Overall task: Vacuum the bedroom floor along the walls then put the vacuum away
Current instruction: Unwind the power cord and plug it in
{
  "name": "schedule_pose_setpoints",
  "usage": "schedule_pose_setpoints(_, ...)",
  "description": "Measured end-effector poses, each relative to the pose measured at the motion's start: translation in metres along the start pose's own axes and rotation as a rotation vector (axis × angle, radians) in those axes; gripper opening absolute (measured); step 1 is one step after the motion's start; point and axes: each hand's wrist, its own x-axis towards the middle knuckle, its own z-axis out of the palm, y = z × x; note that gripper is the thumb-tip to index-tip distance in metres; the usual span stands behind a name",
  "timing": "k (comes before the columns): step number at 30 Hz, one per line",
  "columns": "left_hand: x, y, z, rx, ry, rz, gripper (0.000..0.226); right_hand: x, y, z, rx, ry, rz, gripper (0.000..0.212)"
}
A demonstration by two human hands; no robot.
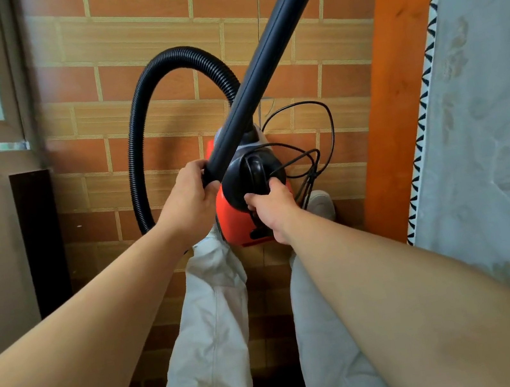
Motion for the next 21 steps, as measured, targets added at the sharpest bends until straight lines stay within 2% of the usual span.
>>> schedule_pose_setpoints(3,0.005,0.0,0.006,0.047,-0.024,0.021,0.042,0.004,0.005,0.002,0.002,-0.033,0.015,0.045)
schedule_pose_setpoints(8,0.019,0.008,0.017,0.118,-0.071,-0.004,0.04,0.014,0.012,0.0,0.033,-0.064,0.004,0.046)
schedule_pose_setpoints(13,0.036,0.012,0.031,0.089,-0.096,-0.052,0.042,0.023,0.012,-0.011,0.126,-0.15,0.02,0.046)
schedule_pose_setpoints(15,0.04,0.016,0.037,0.07,-0.112,-0.055,0.042,0.028,0.008,-0.018,0.186,-0.181,0.054,0.04)
schedule_pose_setpoints(18,0.047,0.023,0.044,0.053,-0.115,-0.06,0.04,0.037,0.0,-0.035,0.265,-0.071,0.057,0.018)
schedule_pose_setpoints(21,0.055,0.031,0.051,0.048,-0.092,-0.079,0.043,0.049,-0.007,-0.056,0.233,0.057,0.051,0.022)
